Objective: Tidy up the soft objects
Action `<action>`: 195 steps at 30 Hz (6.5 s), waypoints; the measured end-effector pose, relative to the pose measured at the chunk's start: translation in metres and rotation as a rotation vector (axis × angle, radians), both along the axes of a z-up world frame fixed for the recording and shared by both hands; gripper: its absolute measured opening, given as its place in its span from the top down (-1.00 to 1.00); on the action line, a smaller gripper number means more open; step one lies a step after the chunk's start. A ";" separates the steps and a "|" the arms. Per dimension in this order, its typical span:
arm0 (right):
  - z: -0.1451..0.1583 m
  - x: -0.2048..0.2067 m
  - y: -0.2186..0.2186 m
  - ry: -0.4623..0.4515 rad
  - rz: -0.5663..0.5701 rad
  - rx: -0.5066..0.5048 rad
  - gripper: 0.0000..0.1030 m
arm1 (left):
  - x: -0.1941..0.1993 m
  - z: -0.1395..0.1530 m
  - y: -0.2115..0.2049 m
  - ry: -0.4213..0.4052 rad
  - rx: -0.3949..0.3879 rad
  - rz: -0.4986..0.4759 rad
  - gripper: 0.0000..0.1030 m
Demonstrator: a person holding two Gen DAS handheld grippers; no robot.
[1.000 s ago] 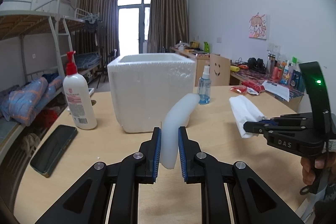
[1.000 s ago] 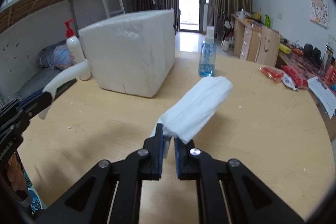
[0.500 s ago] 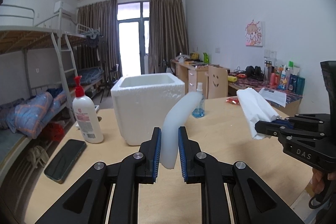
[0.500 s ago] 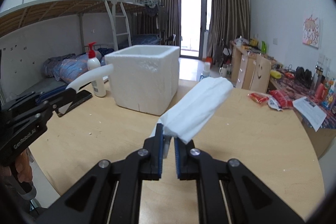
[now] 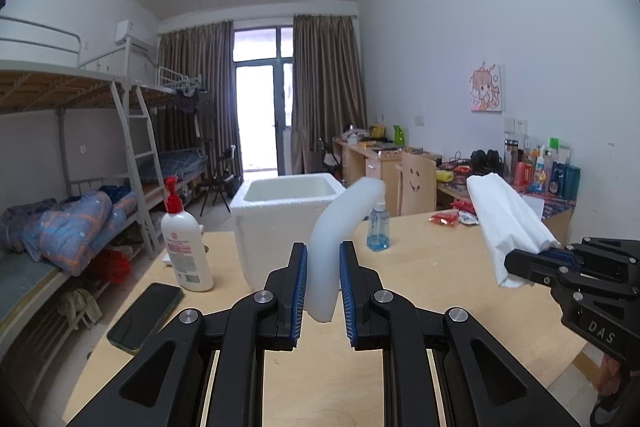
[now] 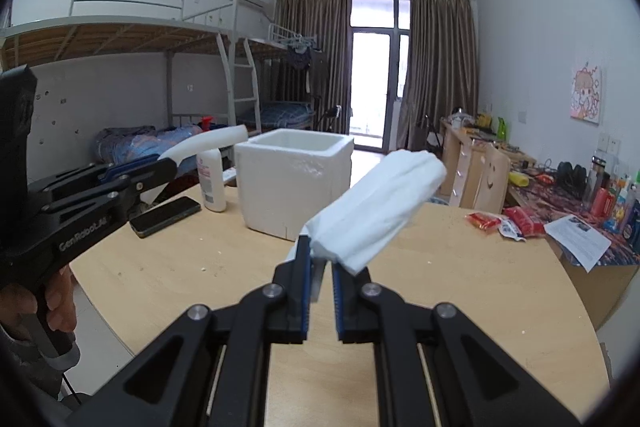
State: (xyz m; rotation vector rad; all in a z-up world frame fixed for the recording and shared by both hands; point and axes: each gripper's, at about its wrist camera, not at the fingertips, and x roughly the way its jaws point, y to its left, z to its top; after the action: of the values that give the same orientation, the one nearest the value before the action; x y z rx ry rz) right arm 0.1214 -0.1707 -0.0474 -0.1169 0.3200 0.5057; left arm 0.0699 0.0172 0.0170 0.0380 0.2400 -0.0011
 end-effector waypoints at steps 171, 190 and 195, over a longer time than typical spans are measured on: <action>0.055 0.162 0.035 0.028 0.060 0.005 -0.99 | 0.223 0.032 0.052 0.138 0.012 0.119 0.63; 0.048 0.157 0.016 0.029 0.024 0.022 -0.99 | 0.223 0.029 0.043 0.116 0.038 0.139 -0.73; 0.050 0.150 0.013 0.022 0.024 0.033 -0.99 | 0.204 0.039 0.038 0.079 0.053 0.144 -0.95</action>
State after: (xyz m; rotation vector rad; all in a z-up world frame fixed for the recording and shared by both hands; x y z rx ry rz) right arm 0.2716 -0.1579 0.0030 -0.0832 0.3321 0.5358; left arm 0.2743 0.0551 0.0557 0.0731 0.3210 0.1470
